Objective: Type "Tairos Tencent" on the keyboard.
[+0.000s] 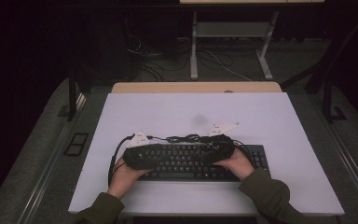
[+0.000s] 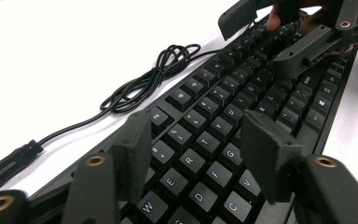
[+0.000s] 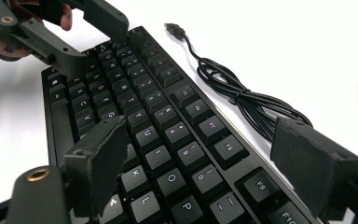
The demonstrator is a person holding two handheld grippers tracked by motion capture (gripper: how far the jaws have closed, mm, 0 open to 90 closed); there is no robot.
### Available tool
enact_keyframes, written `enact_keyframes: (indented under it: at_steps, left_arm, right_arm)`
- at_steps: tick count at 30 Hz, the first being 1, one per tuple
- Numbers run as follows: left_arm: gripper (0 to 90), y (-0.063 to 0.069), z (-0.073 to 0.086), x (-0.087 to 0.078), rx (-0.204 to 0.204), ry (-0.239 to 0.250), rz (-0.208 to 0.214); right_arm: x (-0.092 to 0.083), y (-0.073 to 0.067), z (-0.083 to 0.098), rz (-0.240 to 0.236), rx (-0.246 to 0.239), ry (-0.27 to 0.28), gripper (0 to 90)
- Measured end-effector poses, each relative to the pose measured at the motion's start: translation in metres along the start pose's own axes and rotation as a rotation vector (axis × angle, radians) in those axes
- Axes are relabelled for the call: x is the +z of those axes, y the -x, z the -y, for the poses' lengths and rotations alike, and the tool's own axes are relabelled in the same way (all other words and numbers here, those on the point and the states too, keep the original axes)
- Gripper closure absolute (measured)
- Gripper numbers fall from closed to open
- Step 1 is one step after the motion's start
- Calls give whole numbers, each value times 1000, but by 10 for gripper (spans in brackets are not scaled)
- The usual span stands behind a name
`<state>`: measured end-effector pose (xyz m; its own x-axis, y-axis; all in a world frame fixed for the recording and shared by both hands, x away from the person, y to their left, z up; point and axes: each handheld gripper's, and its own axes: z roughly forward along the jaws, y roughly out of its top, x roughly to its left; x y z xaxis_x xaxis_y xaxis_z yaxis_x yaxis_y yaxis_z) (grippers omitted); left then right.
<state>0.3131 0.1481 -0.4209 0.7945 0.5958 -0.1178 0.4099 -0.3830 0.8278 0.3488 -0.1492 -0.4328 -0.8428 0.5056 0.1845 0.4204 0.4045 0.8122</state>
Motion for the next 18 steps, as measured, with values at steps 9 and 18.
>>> enact_keyframes:
  at_steps: [9, 18]
  left_arm:
    - [626, -3, -6, 5, 6, -12, 24]
    - [890, -1, -5, 13, 18, -52, 19]
  right_arm:
    - [-3, 1, -1, 7, 1, 7, 182]
    - [-2, 1, -1, 10, -1, 7, 182]
